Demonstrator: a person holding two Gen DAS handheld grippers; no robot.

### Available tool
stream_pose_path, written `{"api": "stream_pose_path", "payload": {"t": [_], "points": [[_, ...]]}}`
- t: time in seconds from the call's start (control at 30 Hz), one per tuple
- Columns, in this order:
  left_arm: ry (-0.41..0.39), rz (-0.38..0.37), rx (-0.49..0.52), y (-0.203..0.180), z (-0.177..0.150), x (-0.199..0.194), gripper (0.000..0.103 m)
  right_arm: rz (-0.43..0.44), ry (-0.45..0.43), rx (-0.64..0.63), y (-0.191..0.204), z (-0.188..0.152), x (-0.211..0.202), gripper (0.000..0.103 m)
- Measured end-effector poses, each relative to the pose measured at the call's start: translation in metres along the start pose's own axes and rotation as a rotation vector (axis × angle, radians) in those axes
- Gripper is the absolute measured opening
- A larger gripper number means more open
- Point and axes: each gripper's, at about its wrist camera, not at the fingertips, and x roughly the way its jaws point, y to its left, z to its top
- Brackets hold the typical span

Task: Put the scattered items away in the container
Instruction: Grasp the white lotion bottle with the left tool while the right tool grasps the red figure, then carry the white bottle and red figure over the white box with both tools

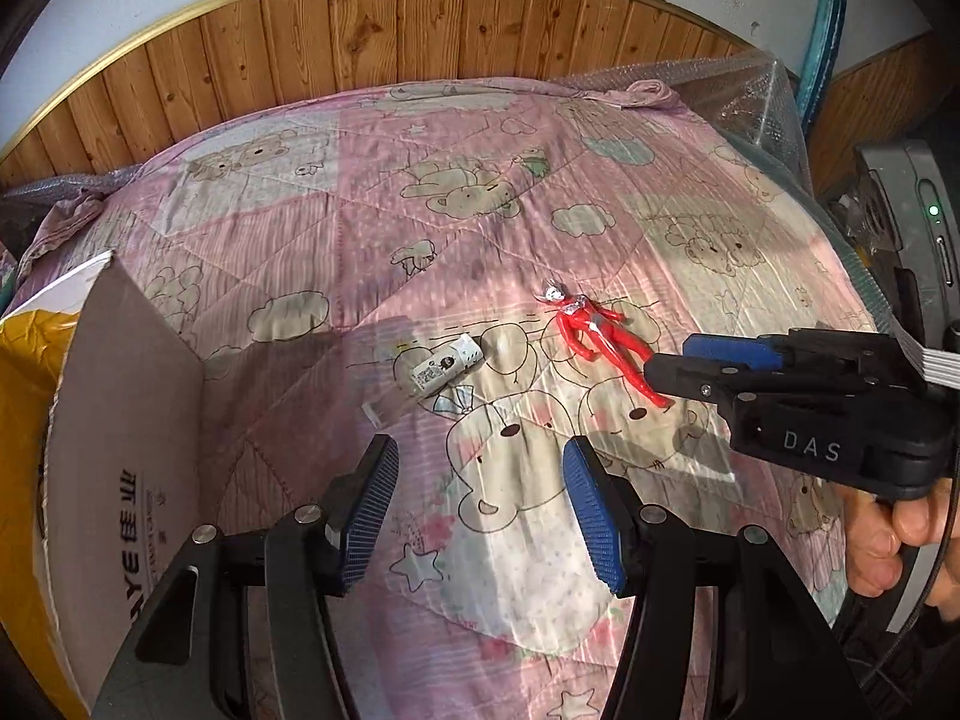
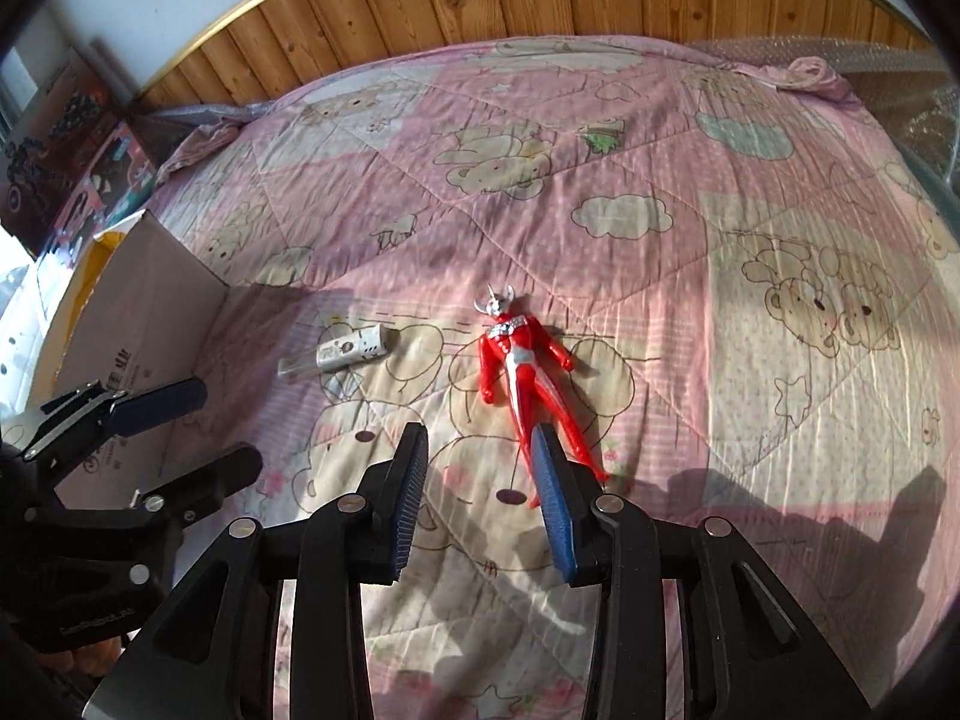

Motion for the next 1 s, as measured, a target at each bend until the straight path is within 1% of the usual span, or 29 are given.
{"api": "stream_pose_path", "payload": {"t": [0.13, 0.23, 0.27, 0.33, 0.4, 0.43, 0.47, 0.5, 0.53, 0.57, 0.6, 0.67, 0.8, 1.0], "points": [[0.037, 0.026, 0.009, 0.006, 0.013, 0.040, 0.059, -0.021, 0.024, -0.022, -0.003, 0.010, 0.022, 0.042], [0.059, 0.025, -0.014, 0.015, 0.020, 0.066, 0.059, -0.043, 0.046, -0.028, -0.008, 0.013, 0.036, 0.042], [0.062, 0.019, -0.029, 0.019, 0.022, 0.073, 0.059, -0.044, 0.054, -0.026, -0.010, 0.013, 0.041, 0.042], [0.033, 0.040, -0.036, 0.025, 0.024, 0.083, 0.059, -0.055, 0.069, -0.024, -0.013, 0.014, 0.049, 0.042], [0.046, 0.027, -0.035, 0.030, 0.024, 0.094, 0.059, -0.054, 0.091, -0.013, -0.017, 0.014, 0.056, 0.042], [0.024, 0.033, -0.024, 0.030, 0.024, 0.095, 0.057, -0.044, 0.093, -0.003, -0.019, 0.013, 0.057, 0.039], [0.019, 0.044, -0.004, 0.028, 0.024, 0.096, 0.052, -0.039, 0.091, 0.001, -0.019, 0.014, 0.056, 0.035], [0.009, 0.055, 0.014, 0.027, 0.025, 0.096, 0.043, -0.033, 0.091, 0.000, -0.019, 0.014, 0.056, 0.026], [0.003, 0.053, 0.019, 0.026, 0.026, 0.095, 0.027, -0.028, 0.092, 0.002, -0.019, 0.015, 0.055, 0.022], [0.006, 0.050, 0.013, 0.027, 0.026, 0.094, 0.021, -0.028, 0.094, 0.008, -0.018, 0.015, 0.055, 0.022], [0.009, 0.044, 0.003, 0.029, 0.027, 0.094, 0.021, -0.026, 0.096, 0.011, -0.018, 0.015, 0.054, 0.021], [0.013, 0.016, -0.031, 0.034, 0.026, 0.091, 0.020, -0.015, 0.099, 0.029, -0.019, 0.015, 0.054, 0.015], [0.005, -0.026, -0.081, 0.039, 0.021, 0.079, 0.020, 0.020, 0.093, 0.069, -0.023, 0.018, 0.049, 0.015], [-0.016, -0.015, -0.093, 0.039, 0.014, 0.058, 0.020, 0.069, 0.072, 0.090, -0.018, 0.019, 0.038, 0.015]]}}
